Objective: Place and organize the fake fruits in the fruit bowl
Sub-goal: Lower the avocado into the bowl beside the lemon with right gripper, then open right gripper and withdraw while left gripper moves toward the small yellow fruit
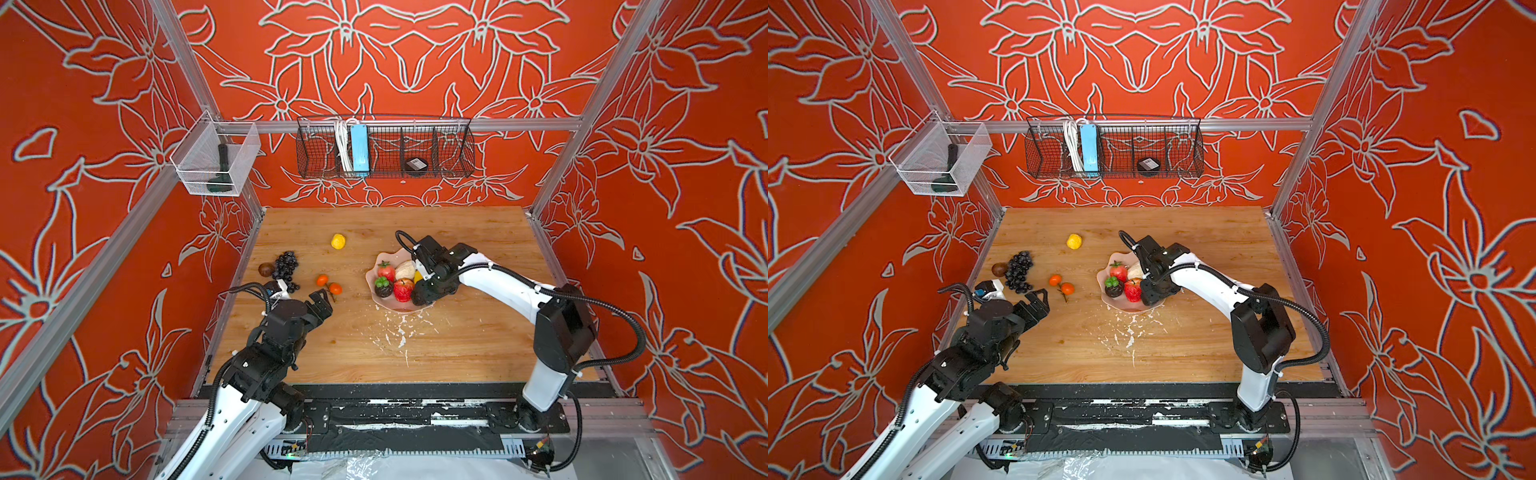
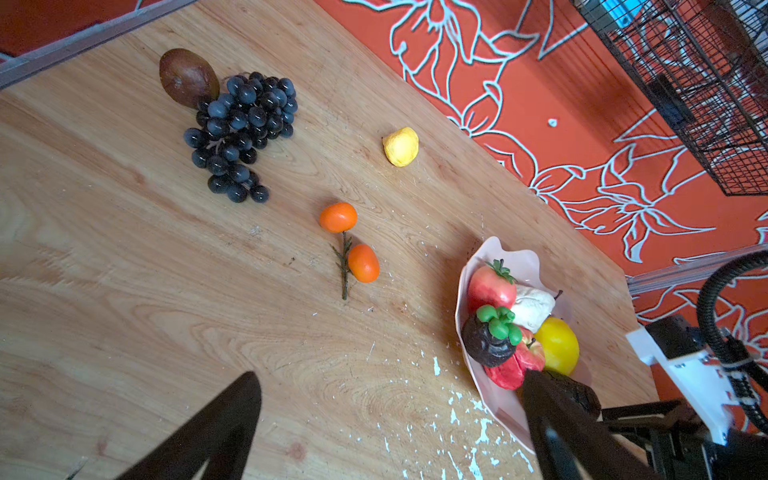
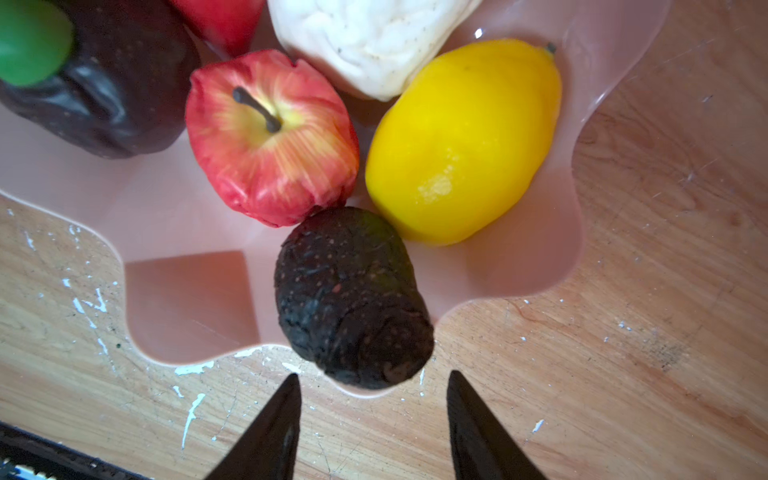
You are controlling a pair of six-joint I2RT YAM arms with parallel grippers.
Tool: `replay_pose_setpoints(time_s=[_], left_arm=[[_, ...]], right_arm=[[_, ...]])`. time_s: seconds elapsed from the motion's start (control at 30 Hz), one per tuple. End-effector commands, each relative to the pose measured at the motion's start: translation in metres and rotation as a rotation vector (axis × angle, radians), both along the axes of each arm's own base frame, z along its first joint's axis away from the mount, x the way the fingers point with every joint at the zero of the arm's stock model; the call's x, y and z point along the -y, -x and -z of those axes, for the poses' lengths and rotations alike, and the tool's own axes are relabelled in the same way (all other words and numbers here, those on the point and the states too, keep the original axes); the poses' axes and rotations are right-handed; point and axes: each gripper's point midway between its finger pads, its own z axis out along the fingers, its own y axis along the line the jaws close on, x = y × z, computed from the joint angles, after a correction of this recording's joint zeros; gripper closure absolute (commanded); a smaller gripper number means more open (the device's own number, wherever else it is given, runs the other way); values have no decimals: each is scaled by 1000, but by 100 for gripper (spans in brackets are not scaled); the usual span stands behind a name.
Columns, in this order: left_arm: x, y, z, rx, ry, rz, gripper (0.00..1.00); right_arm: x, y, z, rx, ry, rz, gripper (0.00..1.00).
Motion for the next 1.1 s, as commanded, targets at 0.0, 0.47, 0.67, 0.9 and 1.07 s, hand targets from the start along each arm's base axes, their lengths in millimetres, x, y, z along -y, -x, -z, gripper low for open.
replay_pose_setpoints(time_s=[0.0,0.47,0.67,0.9,1.07], left_arm=[[-4,0,4,-9,-1,-24,2],[32,-46,-11,-13,-86,155,2],[48,-100,10,-206,-157,209,2],[33,-172,40,-380,-72,102,2],[41,-228,59,-422,-63,104,2]], right_arm=[[5,-4,-11,30,20,15,43],[7,28,-63,130,-155,-9,34],[10,51,-92,240,-343,0,32],[25,65,-110,366,-452,32,31],[32,75,-115,410,-504,33,30]])
